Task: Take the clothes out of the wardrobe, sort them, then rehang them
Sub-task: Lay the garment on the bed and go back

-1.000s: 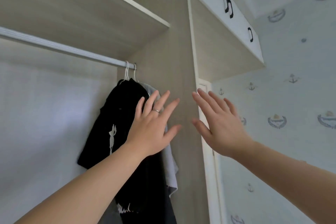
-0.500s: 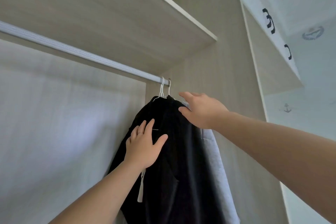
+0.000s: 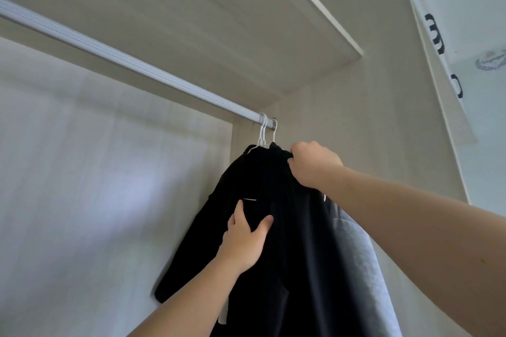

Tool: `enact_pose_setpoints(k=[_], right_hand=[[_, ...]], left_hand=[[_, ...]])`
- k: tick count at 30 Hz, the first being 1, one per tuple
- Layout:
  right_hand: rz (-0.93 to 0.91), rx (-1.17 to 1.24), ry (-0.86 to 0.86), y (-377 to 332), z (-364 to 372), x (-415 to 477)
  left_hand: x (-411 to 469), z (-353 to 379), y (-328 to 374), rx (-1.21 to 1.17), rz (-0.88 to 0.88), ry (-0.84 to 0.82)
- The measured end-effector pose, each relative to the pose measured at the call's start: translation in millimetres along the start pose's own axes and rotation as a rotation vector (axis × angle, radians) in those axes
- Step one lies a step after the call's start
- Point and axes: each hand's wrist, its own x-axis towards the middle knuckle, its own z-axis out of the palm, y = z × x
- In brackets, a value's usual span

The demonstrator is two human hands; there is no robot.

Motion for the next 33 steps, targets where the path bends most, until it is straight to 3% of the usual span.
enact_pose_setpoints(k=[7, 16, 22, 28, 33], right_hand=[[0.006, 0.063, 0.096, -14, -4, 3], [-0.046, 0.114, 0.23, -3, -25, -2], [-0.127, 0.066, 0.289, 45, -43, -38], [-0.239, -0.054, 0.316, 117, -67, -98], [-0.29, -0.125, 0.278, 190, -99, -152]], left_hand=[[5, -8, -1, -0.196, 0.04, -0.014], [2, -19, 21, -0.097, 0.2, 0.157], [-20, -21, 39, 0.297, 0.363, 0.36], [-45, -3, 78, 0.334, 0.519, 0.462], [-67, 40, 121, 0.308, 0.563, 0.39]])
